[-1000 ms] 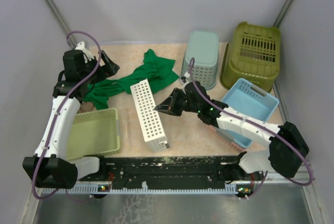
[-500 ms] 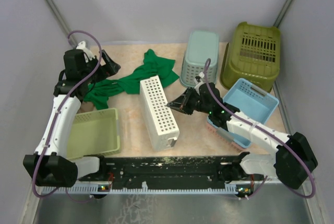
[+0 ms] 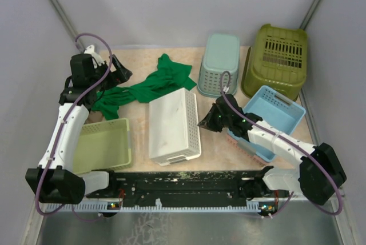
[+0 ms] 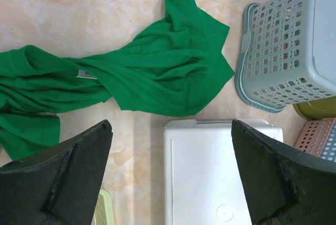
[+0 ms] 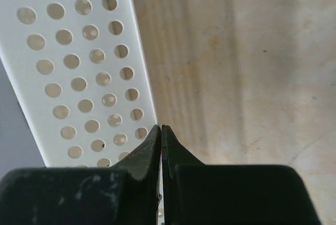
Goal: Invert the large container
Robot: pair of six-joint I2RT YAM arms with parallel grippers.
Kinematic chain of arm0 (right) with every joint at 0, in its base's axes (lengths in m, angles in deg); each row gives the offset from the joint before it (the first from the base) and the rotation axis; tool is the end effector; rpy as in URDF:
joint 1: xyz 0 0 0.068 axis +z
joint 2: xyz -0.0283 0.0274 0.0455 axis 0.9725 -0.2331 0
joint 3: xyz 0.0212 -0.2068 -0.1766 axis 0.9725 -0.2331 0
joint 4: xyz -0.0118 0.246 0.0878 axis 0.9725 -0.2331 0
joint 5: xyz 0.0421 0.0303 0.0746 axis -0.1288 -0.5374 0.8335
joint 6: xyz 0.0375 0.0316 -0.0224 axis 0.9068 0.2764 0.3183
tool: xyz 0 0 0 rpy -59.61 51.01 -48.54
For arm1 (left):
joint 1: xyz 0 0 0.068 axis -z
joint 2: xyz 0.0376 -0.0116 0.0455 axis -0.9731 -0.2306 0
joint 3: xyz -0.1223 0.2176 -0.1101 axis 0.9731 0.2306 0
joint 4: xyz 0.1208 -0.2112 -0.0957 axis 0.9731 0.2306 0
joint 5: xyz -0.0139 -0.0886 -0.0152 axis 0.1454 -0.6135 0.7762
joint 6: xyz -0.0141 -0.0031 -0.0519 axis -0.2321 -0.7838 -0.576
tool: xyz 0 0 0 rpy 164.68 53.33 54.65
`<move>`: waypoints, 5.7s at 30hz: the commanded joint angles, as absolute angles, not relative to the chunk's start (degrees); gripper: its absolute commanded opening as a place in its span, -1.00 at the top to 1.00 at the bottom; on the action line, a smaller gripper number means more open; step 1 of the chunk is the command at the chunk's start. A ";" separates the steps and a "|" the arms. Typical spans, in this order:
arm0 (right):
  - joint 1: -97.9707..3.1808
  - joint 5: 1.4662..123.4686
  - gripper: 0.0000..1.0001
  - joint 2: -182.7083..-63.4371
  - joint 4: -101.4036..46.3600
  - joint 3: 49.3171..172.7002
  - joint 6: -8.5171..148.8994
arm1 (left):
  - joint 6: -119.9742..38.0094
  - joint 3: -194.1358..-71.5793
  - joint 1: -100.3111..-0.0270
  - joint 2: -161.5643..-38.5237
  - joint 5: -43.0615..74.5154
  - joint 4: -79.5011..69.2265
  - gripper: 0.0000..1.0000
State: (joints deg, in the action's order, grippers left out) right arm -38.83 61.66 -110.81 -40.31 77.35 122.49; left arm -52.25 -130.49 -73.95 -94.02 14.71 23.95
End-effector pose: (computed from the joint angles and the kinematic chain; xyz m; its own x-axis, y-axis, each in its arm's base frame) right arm 0.1982 0.1586 0.2319 -0.8450 0.4239 -0.3260 0.0900 0.7137 0.6947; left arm 0.2686 -0.0185 0.3736 -0.4858 -0.3606 -0.7963 0.0024 0.9104 -0.4137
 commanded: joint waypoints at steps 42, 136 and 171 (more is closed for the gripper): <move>-39.52 42.39 -0.39 -111.16 -54.22 92.52 100.80 | -70.07 -108.50 -51.97 -97.55 34.00 29.23 -0.73; -39.69 39.93 -0.38 -106.34 -56.86 94.46 98.16 | -85.74 -126.03 -75.56 -125.40 3.17 -63.68 1.00; -39.69 42.72 -0.38 -111.02 -56.70 95.89 97.77 | -124.76 -109.42 -84.24 -150.65 -1.75 -105.54 0.81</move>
State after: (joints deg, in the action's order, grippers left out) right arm -39.20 42.55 -111.90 -58.28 94.42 97.97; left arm -123.44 -112.59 -84.29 -148.88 -0.79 -91.24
